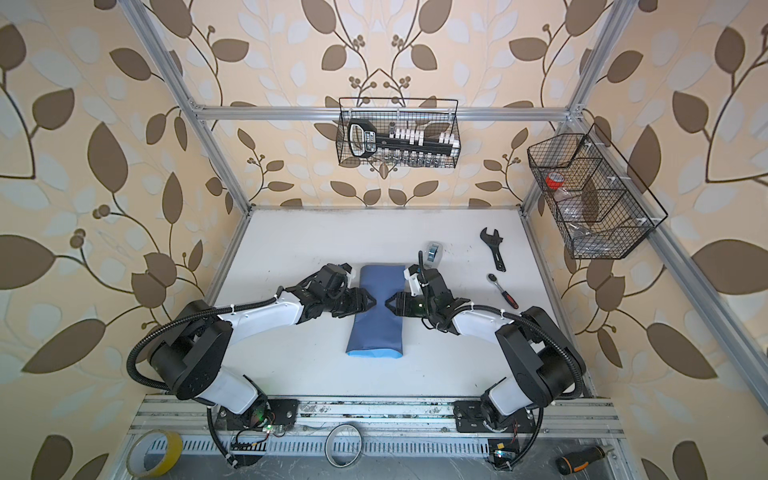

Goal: Wrap the gift box in paper
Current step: 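Pinch the wrapped paper edges with both grippers along the box top, then release the paper and move the right gripper toward the tape dispenser while the left holds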

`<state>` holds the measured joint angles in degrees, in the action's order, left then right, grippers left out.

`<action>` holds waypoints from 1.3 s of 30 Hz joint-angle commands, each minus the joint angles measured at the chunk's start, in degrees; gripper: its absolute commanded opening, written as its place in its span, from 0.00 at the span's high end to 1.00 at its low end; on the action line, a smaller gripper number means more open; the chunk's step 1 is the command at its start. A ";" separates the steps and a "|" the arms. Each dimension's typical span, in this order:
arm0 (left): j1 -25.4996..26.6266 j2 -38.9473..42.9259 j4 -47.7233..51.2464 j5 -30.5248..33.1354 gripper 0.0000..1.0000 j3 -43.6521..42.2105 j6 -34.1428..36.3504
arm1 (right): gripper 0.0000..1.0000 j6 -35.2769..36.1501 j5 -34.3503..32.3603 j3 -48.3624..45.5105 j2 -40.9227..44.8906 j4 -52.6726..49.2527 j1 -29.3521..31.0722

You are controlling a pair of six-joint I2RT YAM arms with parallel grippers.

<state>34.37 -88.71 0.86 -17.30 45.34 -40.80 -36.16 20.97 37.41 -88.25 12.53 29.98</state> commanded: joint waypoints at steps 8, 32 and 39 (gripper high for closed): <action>0.56 -1.72 5.94 0.29 0.33 -1.93 1.63 | 0.40 2.99 3.64 3.46 -3.50 -2.73 -1.58; 0.60 -2.27 8.92 2.72 0.34 -1.29 3.54 | 0.33 7.57 3.42 9.11 9.15 -15.28 -20.62; 0.56 -3.67 11.55 1.20 0.32 0.30 4.82 | 0.35 8.92 0.99 10.95 6.51 -16.76 -21.36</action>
<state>34.15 -89.12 2.31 -16.93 46.30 -38.98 -28.69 23.16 46.44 -80.27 -2.52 8.82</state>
